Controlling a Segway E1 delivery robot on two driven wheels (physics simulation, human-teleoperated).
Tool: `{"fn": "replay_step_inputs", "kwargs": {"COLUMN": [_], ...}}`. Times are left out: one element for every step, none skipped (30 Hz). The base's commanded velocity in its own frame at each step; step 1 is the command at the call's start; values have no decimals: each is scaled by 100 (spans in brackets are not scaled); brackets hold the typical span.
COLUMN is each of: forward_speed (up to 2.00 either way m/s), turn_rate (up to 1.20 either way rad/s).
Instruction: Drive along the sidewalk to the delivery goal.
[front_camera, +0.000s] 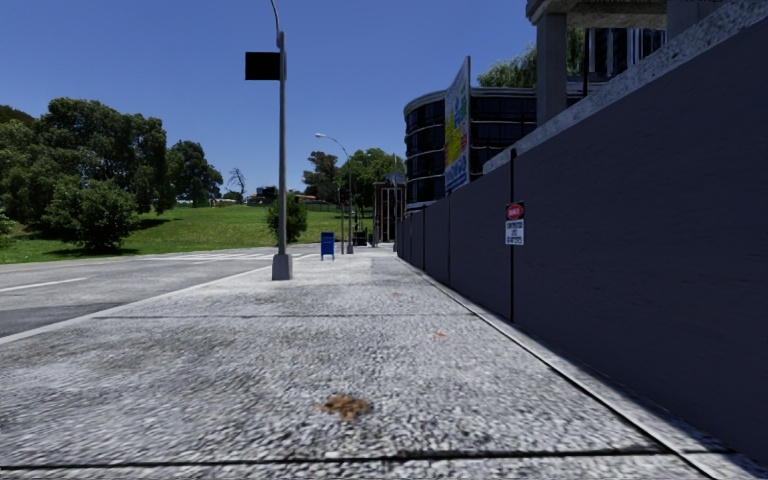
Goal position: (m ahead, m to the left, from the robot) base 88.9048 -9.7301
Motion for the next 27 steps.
{"fn": "replay_step_inputs", "kwargs": {"forward_speed": [200,200,200,200,200,200,200,200,200,200,200,200,200,200,200,200,200,200,200,200,200,200,200,200,200,200,200], "turn_rate": [0,0,0,0,0,0,0,0,0,0,0,0,0,0,0,0,0,0,0,0,0,0,0,0,0,0,0]}}
